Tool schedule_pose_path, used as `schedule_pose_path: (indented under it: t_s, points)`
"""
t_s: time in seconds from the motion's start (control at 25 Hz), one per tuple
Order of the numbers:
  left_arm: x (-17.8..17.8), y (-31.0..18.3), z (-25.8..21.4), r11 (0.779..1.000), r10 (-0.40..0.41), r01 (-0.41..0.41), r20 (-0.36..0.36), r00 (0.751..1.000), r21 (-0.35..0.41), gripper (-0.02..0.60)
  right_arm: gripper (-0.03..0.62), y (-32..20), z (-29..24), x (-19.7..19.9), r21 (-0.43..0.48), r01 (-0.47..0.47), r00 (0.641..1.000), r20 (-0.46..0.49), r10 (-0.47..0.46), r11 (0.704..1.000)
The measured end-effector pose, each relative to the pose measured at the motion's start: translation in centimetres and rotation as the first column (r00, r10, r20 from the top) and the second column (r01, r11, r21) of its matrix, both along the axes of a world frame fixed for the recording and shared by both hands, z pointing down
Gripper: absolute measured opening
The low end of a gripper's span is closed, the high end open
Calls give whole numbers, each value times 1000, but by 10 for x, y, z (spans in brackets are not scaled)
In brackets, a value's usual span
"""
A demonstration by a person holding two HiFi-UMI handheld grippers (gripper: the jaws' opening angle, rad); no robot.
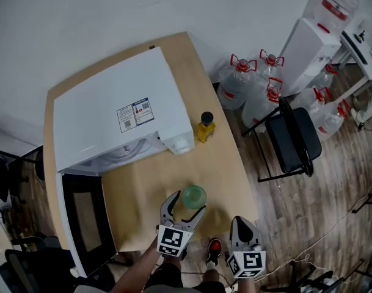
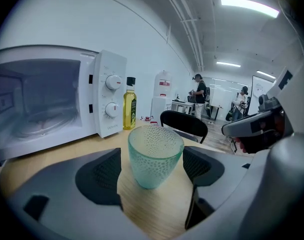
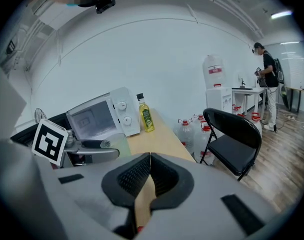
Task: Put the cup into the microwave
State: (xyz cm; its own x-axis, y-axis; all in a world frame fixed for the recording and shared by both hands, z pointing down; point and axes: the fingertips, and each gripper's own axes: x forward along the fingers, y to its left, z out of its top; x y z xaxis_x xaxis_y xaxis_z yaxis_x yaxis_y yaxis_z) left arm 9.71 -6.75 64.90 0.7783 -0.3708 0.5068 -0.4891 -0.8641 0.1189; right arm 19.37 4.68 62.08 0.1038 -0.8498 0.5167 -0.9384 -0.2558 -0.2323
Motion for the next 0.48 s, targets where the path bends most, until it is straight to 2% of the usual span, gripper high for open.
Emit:
schedule_pose_path:
  t_s: [0.48]
  points:
    - [14,-3,9,1000,20,-20,1,1000,4,383,18,9,15,7,-25,-43,999,15,44,999]
